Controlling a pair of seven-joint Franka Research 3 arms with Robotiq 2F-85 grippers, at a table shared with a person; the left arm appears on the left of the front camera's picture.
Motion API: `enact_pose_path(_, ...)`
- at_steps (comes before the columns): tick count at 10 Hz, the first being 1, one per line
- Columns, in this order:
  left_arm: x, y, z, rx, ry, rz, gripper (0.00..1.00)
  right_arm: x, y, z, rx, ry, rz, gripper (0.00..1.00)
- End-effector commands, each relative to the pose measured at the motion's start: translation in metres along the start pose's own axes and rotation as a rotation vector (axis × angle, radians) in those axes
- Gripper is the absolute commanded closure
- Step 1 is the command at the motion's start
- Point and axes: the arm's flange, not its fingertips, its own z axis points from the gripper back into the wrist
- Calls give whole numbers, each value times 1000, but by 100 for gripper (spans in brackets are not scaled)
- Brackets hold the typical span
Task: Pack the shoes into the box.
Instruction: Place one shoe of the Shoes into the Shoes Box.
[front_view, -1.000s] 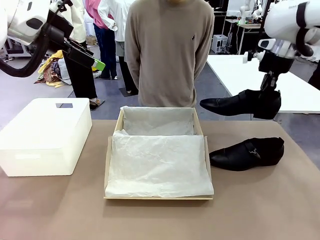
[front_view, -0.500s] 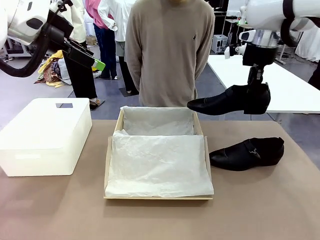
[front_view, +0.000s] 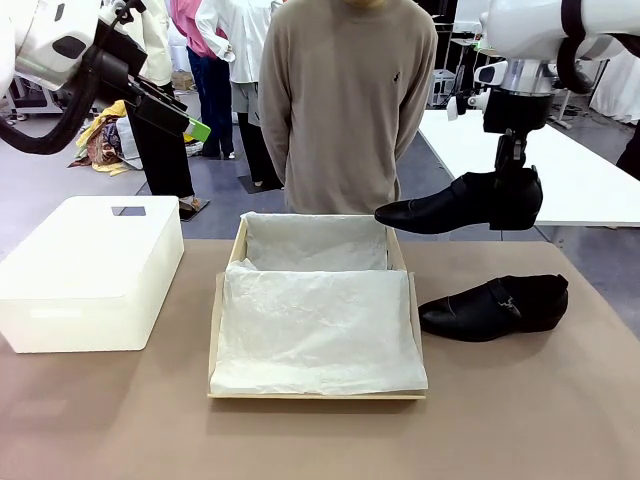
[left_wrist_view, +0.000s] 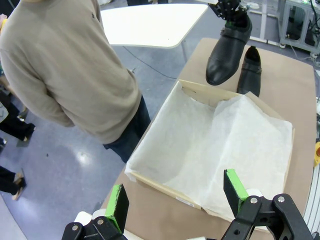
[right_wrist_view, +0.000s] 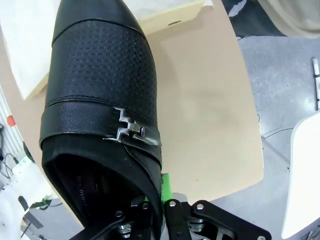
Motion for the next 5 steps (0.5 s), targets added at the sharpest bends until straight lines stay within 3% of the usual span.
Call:
enact_pose_path(1,-2,3,-1,-15,-18,-13,0,2,1,3,-8,-4,2,100)
enact_pose_path(3,-2,3,-1,-15,-18,-13,0,0,0,0,1,0,0,100)
enact_pose_path(5,-2,3,-1,-15,-18,-13,0,28,8,7,13,-29,-23,100)
